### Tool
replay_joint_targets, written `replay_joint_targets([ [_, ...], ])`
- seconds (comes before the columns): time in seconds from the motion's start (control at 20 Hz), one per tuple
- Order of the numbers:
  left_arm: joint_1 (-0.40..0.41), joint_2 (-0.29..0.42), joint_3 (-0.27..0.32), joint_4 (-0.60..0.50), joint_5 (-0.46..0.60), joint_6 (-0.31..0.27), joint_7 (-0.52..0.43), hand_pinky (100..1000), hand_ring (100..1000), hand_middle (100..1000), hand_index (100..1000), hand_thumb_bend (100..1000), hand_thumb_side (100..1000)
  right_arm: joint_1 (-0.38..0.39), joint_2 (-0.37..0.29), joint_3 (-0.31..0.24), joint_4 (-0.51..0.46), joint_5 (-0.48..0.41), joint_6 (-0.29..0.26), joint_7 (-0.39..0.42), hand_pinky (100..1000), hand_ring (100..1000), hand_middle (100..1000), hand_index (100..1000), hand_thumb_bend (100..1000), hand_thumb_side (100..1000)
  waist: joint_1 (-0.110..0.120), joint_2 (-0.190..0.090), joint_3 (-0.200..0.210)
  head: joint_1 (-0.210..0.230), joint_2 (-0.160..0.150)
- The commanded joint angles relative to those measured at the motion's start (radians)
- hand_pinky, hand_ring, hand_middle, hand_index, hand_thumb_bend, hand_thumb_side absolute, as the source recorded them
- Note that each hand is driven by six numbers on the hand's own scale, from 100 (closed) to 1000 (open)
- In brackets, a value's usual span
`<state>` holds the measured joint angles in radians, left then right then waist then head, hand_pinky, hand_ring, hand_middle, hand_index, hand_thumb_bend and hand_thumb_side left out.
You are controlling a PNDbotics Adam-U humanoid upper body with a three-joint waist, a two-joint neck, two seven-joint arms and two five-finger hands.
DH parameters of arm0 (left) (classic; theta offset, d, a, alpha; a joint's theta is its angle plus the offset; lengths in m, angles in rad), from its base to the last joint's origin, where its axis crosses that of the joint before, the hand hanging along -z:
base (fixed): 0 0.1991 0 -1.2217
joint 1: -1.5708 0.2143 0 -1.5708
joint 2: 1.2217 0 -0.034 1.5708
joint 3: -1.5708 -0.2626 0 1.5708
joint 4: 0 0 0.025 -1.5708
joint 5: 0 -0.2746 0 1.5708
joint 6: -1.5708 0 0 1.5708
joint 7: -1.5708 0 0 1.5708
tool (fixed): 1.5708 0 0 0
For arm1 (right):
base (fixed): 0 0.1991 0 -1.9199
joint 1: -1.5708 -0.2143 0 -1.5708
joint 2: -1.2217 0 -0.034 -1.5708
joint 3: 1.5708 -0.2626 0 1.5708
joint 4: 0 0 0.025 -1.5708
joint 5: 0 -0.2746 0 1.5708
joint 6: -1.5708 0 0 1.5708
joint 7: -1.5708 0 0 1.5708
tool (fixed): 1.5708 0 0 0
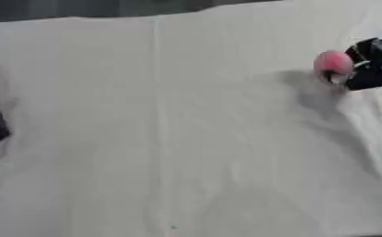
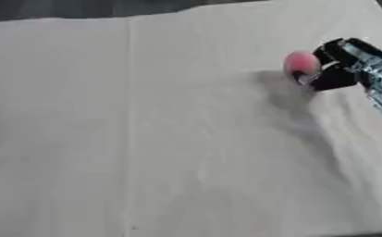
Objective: Pick up the objects with one hand, pass them to the other hand, and then place them into the box on the other side of the table.
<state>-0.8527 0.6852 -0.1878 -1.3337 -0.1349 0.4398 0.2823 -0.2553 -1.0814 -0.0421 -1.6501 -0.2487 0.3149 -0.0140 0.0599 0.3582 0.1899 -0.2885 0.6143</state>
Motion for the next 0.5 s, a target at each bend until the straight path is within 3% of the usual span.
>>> replay_joint_targets([
  [0.05, -0.008, 0.042, 0.013, -0.006, -0.010, -0.001, -0.004, 752, 738, 775, 722, 864, 460, -0.011, -0.049, -0.025, -0.051, -0.021, -0.007, -0.026, 740, 738, 453, 511, 269, 100, 0.011, -0.049, -0.005, 0.006, 0.008],
  [0.5, 0.008, 0.045, 0.018, -0.009, -0.004, -0.002, 0.000, 745, 735, 775, 724, 865, 459, -0.049, -0.038, -0.017, -0.166, -0.035, 0.007, -0.102, 742, 733, 443, 504, 276, 100, 0.017, -0.082, -0.024, 0.018, 0.033],
])
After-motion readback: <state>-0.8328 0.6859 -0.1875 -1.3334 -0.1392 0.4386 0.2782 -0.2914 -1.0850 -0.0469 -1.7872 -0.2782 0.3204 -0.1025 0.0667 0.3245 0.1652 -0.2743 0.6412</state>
